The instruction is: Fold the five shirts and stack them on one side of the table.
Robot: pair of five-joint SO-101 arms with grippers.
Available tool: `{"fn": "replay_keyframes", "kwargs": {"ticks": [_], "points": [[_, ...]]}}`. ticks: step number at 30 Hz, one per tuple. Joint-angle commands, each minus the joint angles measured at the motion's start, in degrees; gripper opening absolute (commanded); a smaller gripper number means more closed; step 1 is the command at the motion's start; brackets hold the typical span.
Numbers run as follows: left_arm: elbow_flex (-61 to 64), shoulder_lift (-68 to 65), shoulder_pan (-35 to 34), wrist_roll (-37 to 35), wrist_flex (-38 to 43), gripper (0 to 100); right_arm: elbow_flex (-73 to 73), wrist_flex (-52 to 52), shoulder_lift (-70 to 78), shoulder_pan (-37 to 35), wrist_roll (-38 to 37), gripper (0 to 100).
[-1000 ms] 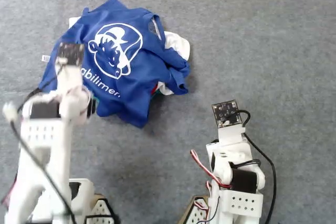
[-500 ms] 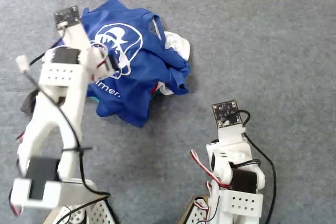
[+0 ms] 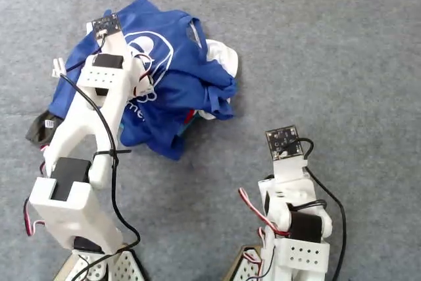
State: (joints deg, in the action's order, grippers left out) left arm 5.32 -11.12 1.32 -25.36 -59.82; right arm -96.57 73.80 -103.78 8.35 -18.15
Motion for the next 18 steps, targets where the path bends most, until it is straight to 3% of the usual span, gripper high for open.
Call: {"fn": "replay_keyframes", "kwargs": {"ticks": [1, 8, 18], "points": [[-3.65, 5.89, -0.75, -0.09, -5.54, 3, 0.13, 0.18, -3.12, 0.70, -0.26, 2.2], [-3.82, 23.56, -0.84, 6.77, -16.97, 3, 0.13, 0.18, -3.12, 0.70, -0.26, 2.2], [13.58, 58.02, -2.59, 15.38, -17.23, 3, 0.13, 0.18, -3.12, 0.70, -0.26, 2.2]]}}
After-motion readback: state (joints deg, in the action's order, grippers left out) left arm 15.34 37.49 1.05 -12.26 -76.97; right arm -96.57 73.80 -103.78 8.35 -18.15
